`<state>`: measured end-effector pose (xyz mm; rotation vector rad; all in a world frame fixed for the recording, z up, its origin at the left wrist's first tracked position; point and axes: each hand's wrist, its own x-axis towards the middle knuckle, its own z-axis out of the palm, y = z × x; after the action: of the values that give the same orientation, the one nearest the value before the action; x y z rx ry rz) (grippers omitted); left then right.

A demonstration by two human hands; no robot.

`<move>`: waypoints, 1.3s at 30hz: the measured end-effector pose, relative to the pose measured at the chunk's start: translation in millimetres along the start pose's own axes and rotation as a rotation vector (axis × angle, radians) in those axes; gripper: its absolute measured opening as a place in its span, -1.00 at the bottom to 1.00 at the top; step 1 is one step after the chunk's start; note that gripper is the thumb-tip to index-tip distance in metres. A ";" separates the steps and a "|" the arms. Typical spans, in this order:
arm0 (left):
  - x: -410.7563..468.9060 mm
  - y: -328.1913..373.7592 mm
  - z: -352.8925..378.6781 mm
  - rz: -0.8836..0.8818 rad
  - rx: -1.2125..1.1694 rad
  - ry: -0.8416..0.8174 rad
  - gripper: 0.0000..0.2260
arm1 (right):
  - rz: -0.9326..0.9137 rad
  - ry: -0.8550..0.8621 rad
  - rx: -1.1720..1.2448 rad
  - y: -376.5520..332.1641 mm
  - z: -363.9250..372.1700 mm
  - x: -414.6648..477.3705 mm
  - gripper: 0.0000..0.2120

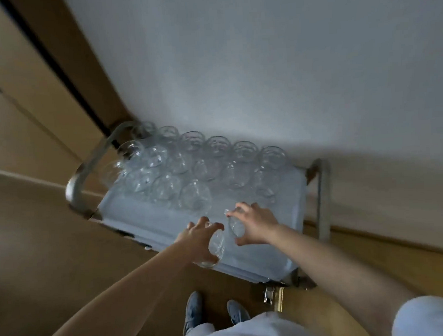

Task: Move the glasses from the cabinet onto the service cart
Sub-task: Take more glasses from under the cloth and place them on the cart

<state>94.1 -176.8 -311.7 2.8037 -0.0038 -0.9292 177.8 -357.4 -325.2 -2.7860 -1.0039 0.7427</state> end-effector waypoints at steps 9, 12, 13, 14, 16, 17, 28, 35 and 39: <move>44.0 14.1 -26.7 0.296 0.152 -0.004 -0.24 | 0.401 0.150 0.246 9.0 15.3 -36.4 -0.23; 55.8 17.4 -31.9 0.331 0.201 0.022 -0.23 | 0.490 0.189 0.296 6.5 19.8 -43.7 -0.24; 59.0 17.9 -31.6 0.333 0.207 0.031 -0.23 | 0.513 0.195 0.309 5.2 22.7 -45.1 -0.24; 61.4 18.1 -31.7 0.327 0.208 0.044 -0.23 | 0.527 0.200 0.317 4.0 24.3 -45.3 -0.24; 65.8 15.7 -29.8 0.317 0.207 0.067 -0.23 | 0.546 0.214 0.317 0.7 29.8 -42.0 -0.24; 67.5 14.6 -28.9 0.310 0.202 0.079 -0.24 | 0.552 0.222 0.309 -0.5 32.4 -39.6 -0.24; 91.7 10.3 -16.1 0.253 0.293 0.245 -0.25 | 0.599 0.222 0.339 -0.8 34.8 -2.4 -0.23; 100.4 22.4 -17.5 0.142 0.239 0.244 -0.20 | 0.562 0.224 0.315 1.0 28.1 8.3 -0.23; 107.7 23.9 -19.1 0.120 0.229 0.235 -0.20 | 0.542 0.229 0.302 3.5 27.1 9.8 -0.23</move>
<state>193.4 -203.5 -356.1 3.0649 -0.2585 -0.6020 173.5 -356.2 -353.9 -2.7890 -0.0772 0.5402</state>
